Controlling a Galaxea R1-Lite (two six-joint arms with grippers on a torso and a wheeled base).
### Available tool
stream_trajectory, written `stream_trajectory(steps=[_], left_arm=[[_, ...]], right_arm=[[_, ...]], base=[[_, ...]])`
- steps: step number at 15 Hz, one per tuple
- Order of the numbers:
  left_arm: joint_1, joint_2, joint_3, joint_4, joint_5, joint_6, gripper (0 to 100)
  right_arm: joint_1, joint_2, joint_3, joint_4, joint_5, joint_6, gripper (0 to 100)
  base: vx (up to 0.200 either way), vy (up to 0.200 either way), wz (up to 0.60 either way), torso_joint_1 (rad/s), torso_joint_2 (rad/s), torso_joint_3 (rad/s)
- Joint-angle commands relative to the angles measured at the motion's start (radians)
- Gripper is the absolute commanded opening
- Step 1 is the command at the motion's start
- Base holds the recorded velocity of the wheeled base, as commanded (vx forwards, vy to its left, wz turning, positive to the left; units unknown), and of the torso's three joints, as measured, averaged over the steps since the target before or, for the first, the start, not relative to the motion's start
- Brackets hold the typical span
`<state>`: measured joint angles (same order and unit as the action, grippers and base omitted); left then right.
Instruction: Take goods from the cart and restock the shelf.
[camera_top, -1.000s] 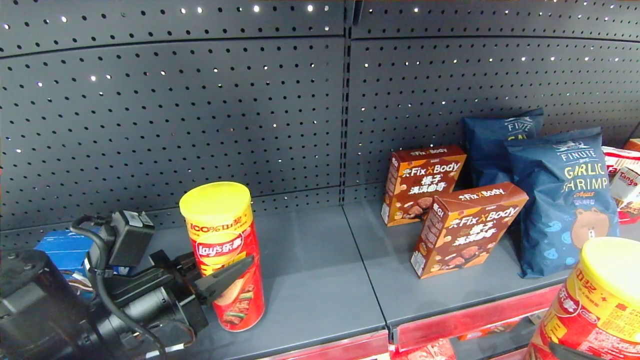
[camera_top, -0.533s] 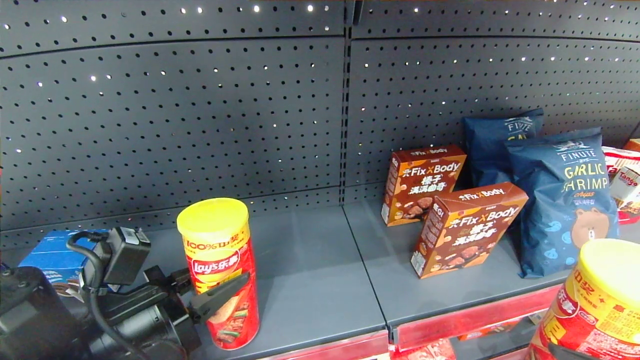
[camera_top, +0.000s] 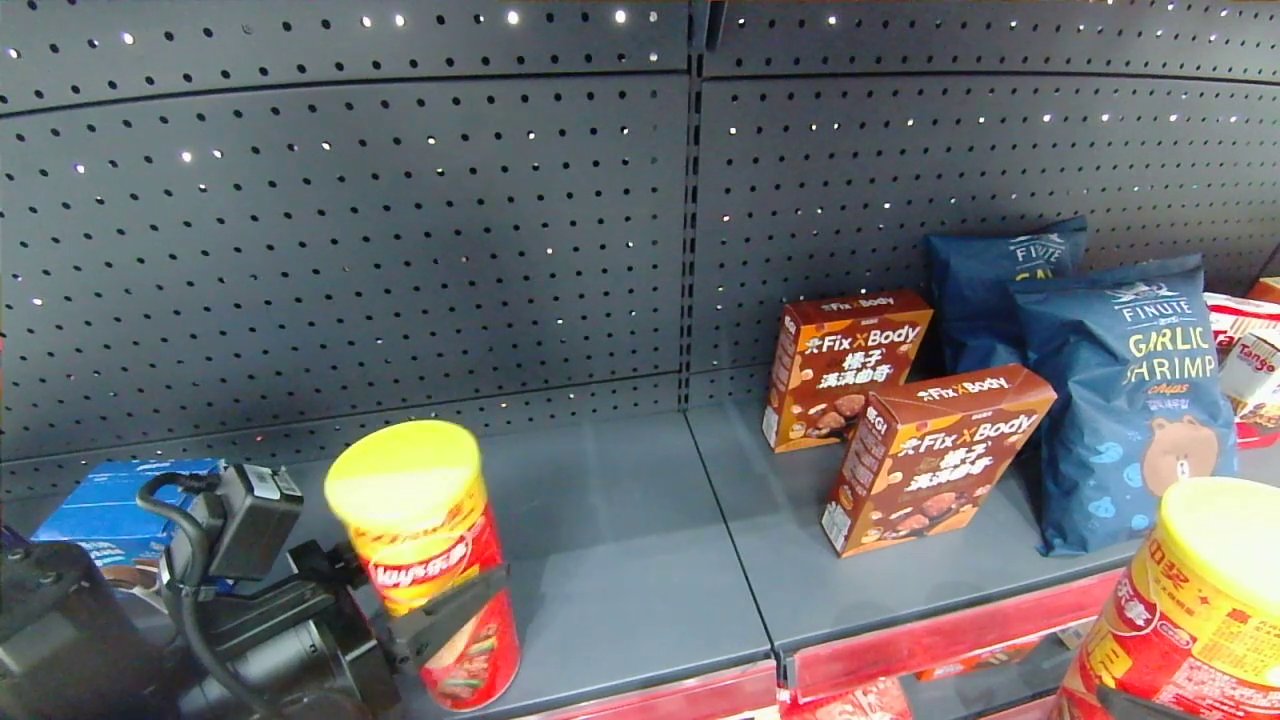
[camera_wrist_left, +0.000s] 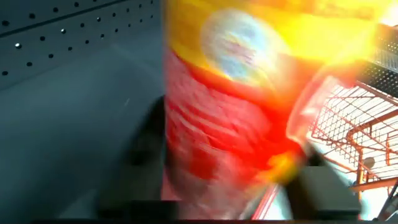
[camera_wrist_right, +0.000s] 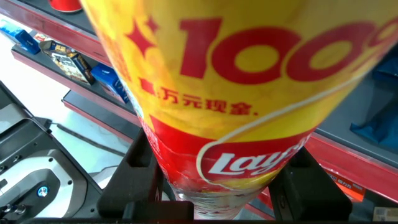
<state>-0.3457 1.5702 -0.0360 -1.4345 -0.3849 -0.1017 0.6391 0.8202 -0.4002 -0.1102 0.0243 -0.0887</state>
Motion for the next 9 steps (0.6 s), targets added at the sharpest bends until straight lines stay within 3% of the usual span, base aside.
stream_trajectory(steps=[1, 7, 9], left_arm=[[-0.001, -0.001, 0.010, -0.003, 0.000, 0.000, 100], [-0.001, -0.052, 0.034, 0.000, -0.002, 0.002, 100], [-0.001, -0.085, 0.034, 0.005, -0.003, 0.016, 100]], right_arm=[[0.001, 0.000, 0.000, 0.000, 0.000, 0.000, 0], [-0.001, 0.000, 0.001, 0.000, 0.000, 0.000, 0], [-0.001, -0.001, 0.006, 0.000, 0.000, 0.000, 0]], base=[[0.000, 0.000, 0.00, 0.000, 0.00, 0.000], [0.000, 0.000, 0.00, 0.000, 0.00, 0.000], [0.000, 0.000, 0.00, 0.000, 0.00, 0.000]])
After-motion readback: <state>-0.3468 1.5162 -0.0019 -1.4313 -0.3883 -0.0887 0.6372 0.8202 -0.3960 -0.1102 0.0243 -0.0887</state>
